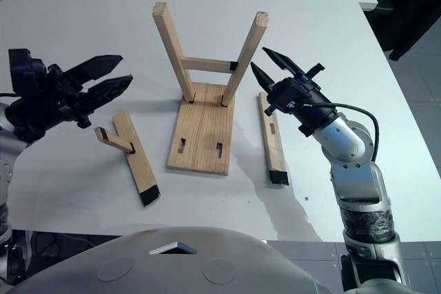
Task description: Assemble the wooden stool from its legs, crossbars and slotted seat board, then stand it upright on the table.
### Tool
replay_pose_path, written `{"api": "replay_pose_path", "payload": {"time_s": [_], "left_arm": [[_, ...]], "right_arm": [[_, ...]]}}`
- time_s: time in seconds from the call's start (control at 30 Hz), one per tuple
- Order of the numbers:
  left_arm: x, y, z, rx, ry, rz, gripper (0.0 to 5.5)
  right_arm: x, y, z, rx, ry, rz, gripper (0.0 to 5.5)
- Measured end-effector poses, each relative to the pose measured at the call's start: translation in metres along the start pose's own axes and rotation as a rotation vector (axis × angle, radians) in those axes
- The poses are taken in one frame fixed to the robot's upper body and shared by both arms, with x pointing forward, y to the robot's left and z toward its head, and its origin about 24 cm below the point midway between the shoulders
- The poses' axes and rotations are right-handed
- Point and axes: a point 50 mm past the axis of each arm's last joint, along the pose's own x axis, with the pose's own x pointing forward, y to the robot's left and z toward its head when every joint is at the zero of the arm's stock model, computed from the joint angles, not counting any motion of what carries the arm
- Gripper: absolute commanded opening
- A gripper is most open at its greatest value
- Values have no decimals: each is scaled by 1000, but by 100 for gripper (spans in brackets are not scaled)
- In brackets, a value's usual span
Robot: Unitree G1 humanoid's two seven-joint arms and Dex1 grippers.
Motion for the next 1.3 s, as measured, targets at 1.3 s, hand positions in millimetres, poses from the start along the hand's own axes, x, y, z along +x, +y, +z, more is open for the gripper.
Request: {"api": "replay_pose_path", "payload": {"time_s": [1.3], "left_arm": [[-47,-73,-119,-228,558,-193,236]], "right_arm": [[-8,10,2,20,40,-51,158]]}}
